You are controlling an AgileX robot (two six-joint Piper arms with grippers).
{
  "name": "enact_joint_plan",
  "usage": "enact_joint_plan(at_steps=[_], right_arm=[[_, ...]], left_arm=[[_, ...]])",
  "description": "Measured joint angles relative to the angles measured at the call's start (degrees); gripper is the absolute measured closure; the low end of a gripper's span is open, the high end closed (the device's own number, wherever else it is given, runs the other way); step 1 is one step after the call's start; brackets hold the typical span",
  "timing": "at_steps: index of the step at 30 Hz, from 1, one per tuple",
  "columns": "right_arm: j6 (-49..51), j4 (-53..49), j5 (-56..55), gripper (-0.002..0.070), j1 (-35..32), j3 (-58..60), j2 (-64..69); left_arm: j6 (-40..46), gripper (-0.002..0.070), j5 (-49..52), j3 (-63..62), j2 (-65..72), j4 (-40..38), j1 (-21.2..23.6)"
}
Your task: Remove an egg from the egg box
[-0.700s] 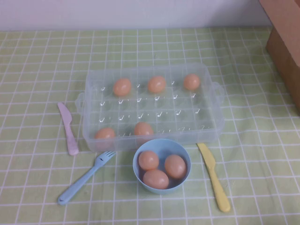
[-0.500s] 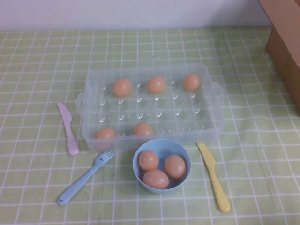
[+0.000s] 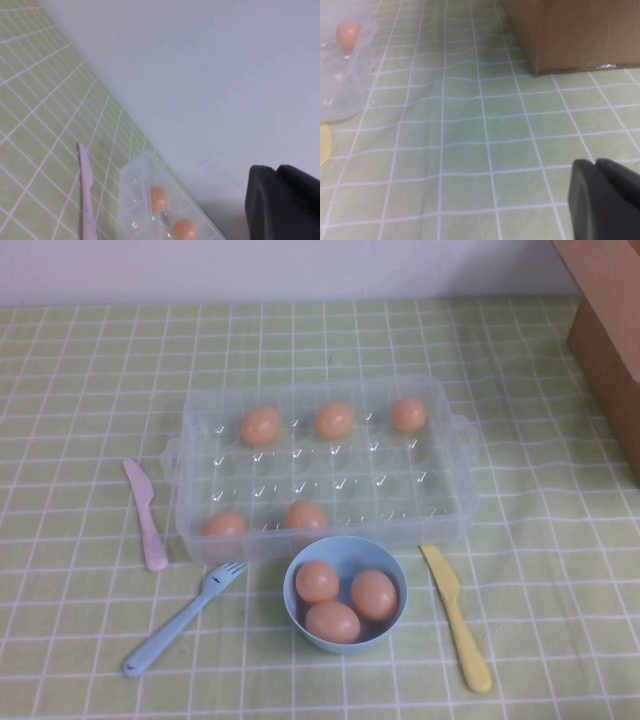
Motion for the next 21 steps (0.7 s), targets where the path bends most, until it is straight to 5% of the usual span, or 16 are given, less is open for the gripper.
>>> enact_joint_plan(at_steps=[21], right_arm=[[0.00,0.00,0.03,0.0694,0.00,0.00,0.00]], left_arm=[[2.75,0.0680,1.07,-0.39,0.00,0.45,0.00]])
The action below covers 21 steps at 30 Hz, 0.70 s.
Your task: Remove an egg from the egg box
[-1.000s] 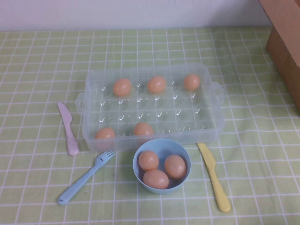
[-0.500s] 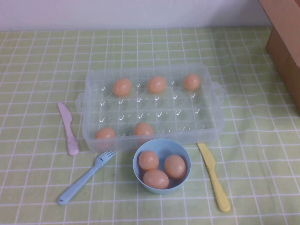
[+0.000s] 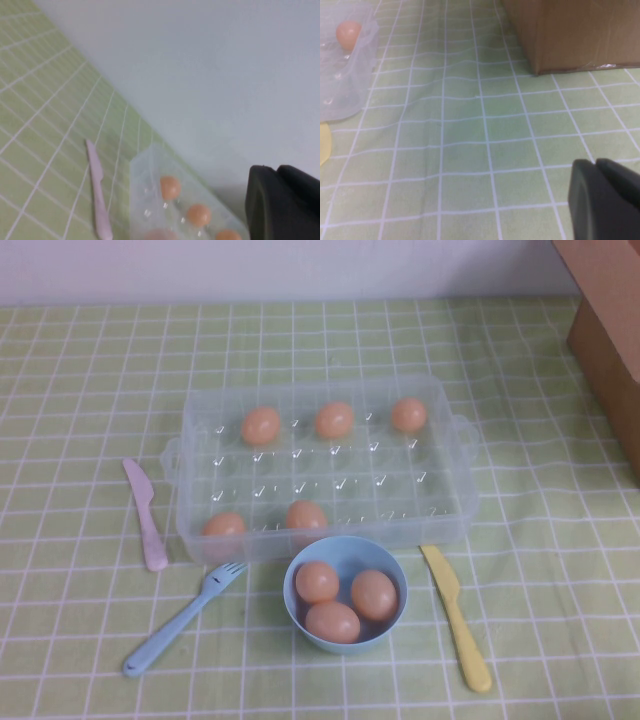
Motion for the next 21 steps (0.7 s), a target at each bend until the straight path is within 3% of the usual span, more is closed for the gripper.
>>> enact_joint_plan(at_steps=[6,15,21], right_arm=[[0.00,0.00,0.00,0.0694,0.00,0.00,0.00],[0.00,0.00,0.10,0.0694,0.00,0.00,0.00],[0.00,0.00,0.12,0.0694,0.00,0.00,0.00]], left_arm=[[9.90,0.0680,15.42,-7.89,3.93,3.72,0.00],[39.67,0.0680,36.31,-31.16,32.26,4.59,0.00],[50.18,0.0680,46.09,-45.70,51.92,4.73,0.00]])
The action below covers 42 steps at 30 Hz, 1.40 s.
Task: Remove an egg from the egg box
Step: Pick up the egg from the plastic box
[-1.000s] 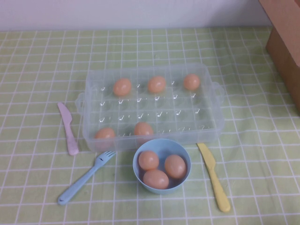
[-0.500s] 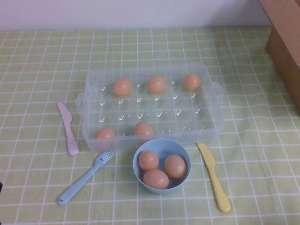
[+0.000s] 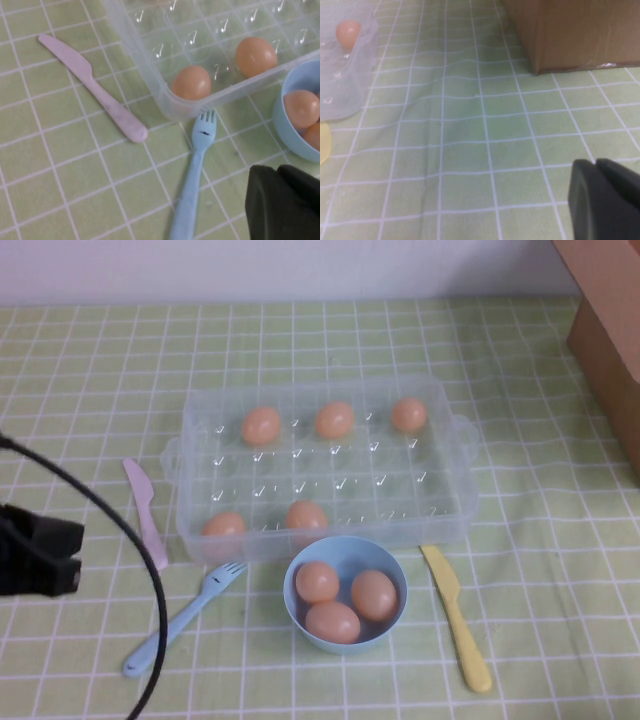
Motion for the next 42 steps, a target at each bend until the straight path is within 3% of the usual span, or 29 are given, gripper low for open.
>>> enact_joint_plan(at_steps=[4,17,36,39,42], right_arm=[[0.00,0.00,0.00,0.0694,0.00,0.00,0.00],[0.00,0.00,0.00,0.0694,0.00,0.00,0.00],[0.00,0.00,0.00,0.0694,0.00,0.00,0.00],[0.00,0.00,0.00,0.0694,0.00,0.00,0.00],[0.00,0.00,0.00,0.0694,0.00,0.00,0.00]], left_arm=[[1.03,0.0679,0.48,-7.44,9.49,3.06,-2.26],[-9.46,0.0680,8.36,-30.93,35.29,25.07,-18.14],[-14.33,0.0675,8.87,-48.62,53.73,27.07,-19.79],[-14.45,0.0627,8.75,-50.81,56.09,27.07,-19.79],[-14.45,0.0482,8.50,-52.79,58.35,26.96,-19.79]])
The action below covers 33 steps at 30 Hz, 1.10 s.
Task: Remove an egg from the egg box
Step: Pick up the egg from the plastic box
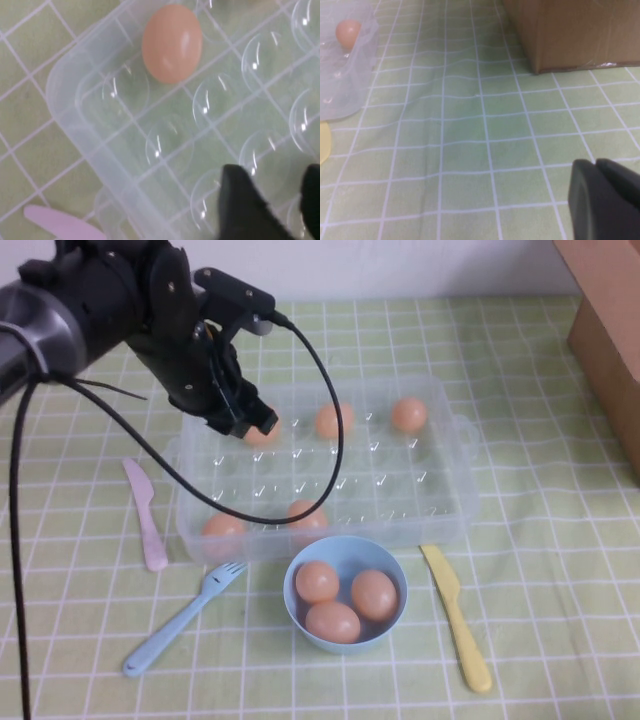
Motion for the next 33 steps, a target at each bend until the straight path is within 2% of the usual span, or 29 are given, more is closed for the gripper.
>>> enact_joint_plan(at_steps=[3,5,7,12,23,33], right_arm=[[0.00,0.00,0.10,0.0694,0.00,0.00,0.00],[0.00,0.00,0.10,0.0694,0.00,0.00,0.00],[0.00,0.00,0.10,0.0694,0.00,0.00,0.00],[0.00,0.00,0.10,0.0694,0.00,0.00,0.00],[0.00,0.00,0.10,0.0694,0.00,0.00,0.00],[0.00,0.00,0.10,0.0694,0.00,0.00,0.00]], left_arm=[[-0.57,0.0263,-1.64,-0.95,2.09,-1.01,0.00],[-1.46,0.0153,-2.97,-1.71,3.32,-1.47,0.00],[-2.46,0.0091,-4.56,-2.62,4.81,-1.47,0.00],[-3.47,0.0052,-6.51,-5.86,8.84,-1.59,0.00],[-5.42,0.0047,-10.47,-10.30,15.94,-1.46,0.00],[-7.73,0.0046,-13.22,-10.40,17.79,3.22,0.00]])
